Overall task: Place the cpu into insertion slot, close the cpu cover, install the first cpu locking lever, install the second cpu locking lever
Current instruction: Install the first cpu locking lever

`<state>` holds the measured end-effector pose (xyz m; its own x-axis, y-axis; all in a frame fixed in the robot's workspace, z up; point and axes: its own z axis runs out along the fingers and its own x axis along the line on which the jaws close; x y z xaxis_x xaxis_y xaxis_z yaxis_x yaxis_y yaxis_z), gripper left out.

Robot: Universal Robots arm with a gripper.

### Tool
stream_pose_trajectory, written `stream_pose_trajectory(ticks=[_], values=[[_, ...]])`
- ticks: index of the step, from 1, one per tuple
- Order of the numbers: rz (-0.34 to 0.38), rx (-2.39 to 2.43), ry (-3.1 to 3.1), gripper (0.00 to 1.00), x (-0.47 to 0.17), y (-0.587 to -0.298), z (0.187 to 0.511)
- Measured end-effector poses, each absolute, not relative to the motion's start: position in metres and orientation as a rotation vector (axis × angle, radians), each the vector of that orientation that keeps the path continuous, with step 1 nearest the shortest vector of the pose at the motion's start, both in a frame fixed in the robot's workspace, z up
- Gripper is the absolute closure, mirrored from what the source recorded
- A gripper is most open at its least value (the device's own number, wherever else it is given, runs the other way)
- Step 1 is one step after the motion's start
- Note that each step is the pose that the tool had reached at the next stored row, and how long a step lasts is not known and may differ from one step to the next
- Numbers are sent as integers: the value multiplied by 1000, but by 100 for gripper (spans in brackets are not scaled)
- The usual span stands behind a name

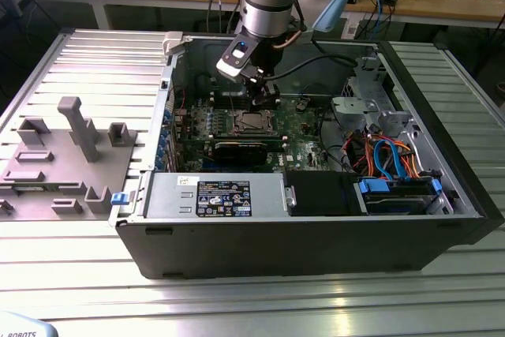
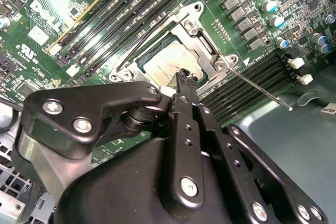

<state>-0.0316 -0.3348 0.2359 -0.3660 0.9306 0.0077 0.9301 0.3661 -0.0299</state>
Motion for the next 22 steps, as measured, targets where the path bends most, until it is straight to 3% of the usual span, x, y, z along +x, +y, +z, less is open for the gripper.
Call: stream_pose_trajectory(ticks=[22], values=[[32,-1712,-2607,89,-32,-335,236]])
